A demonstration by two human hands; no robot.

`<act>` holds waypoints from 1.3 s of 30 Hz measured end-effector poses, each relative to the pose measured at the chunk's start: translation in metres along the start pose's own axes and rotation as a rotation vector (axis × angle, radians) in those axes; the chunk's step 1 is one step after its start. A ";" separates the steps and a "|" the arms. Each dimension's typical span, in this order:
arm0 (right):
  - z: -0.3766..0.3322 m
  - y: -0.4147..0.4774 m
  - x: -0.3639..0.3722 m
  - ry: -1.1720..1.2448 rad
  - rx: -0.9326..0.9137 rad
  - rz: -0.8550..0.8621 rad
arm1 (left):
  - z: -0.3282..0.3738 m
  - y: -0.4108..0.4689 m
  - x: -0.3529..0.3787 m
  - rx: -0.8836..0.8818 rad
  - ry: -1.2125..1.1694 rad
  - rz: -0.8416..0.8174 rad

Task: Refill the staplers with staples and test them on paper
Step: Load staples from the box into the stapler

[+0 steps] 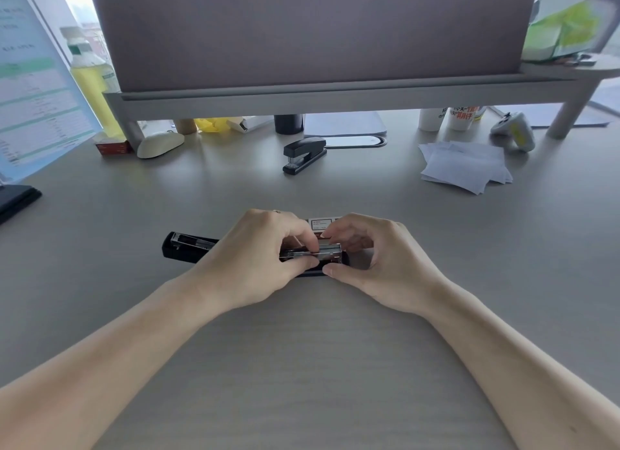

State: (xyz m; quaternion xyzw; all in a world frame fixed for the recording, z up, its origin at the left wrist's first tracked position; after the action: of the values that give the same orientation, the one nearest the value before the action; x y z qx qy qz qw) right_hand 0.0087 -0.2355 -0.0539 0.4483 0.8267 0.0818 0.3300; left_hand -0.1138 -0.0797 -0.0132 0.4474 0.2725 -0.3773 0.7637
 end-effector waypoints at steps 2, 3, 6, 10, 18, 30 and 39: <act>0.000 0.000 0.000 -0.002 -0.001 0.000 | 0.000 0.000 -0.004 -0.001 0.010 -0.001; 0.000 0.000 0.000 -0.002 0.000 0.002 | -0.001 0.000 -0.008 0.007 0.021 -0.012; 0.000 0.000 0.000 -0.002 0.003 0.010 | -0.015 0.004 -0.034 0.045 0.190 -0.105; -0.001 0.000 0.000 -0.019 -0.002 0.018 | -0.036 0.013 -0.072 -0.069 0.379 -0.326; -0.001 -0.001 0.000 -0.060 0.012 0.013 | -0.011 0.033 -0.082 0.064 0.418 -0.310; -0.002 -0.002 0.000 -0.022 0.008 0.015 | 0.018 0.035 -0.020 0.103 0.171 -0.320; 0.000 -0.002 0.000 0.003 -0.010 0.044 | 0.012 0.024 0.024 -0.191 0.024 -0.109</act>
State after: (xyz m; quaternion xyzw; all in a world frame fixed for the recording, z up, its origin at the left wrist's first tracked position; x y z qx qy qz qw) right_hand 0.0074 -0.2366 -0.0541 0.4647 0.8167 0.0938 0.3291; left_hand -0.0796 -0.0907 -0.0143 0.3615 0.3401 -0.3851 0.7780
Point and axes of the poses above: each hand's wrist, its own y-axis towards the middle knuckle, its own x-axis out of the palm, z = x × y, the point moved 3 cm from there along y, towards the middle knuckle, and after that the axes turned 15 degrees about z, right-handed, at the moved point
